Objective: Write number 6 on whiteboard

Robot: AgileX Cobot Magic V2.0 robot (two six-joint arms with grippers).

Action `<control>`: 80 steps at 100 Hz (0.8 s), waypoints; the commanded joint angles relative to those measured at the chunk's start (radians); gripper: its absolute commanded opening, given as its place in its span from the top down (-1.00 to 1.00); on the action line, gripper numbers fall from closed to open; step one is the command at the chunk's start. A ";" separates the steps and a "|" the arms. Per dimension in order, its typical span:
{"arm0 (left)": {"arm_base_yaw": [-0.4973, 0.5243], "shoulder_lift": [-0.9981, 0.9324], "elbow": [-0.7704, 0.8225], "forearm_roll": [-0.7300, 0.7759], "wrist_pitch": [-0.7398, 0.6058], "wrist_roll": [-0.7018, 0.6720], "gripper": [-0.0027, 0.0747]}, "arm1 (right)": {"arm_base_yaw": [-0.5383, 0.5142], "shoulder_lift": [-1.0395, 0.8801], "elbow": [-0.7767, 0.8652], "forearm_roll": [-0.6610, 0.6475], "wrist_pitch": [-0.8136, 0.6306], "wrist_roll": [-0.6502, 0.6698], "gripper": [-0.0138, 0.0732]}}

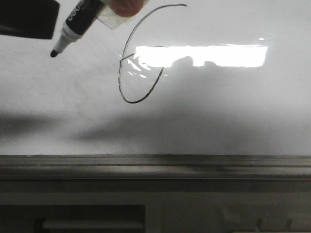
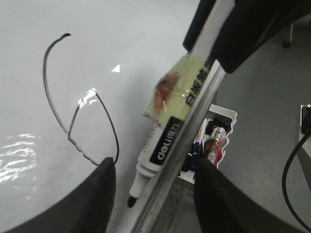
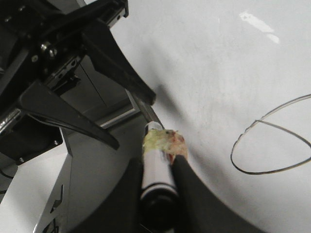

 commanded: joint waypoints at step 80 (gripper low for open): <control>-0.147 0.093 -0.098 -0.039 -0.155 0.064 0.68 | 0.001 -0.011 -0.025 0.020 -0.036 0.000 0.79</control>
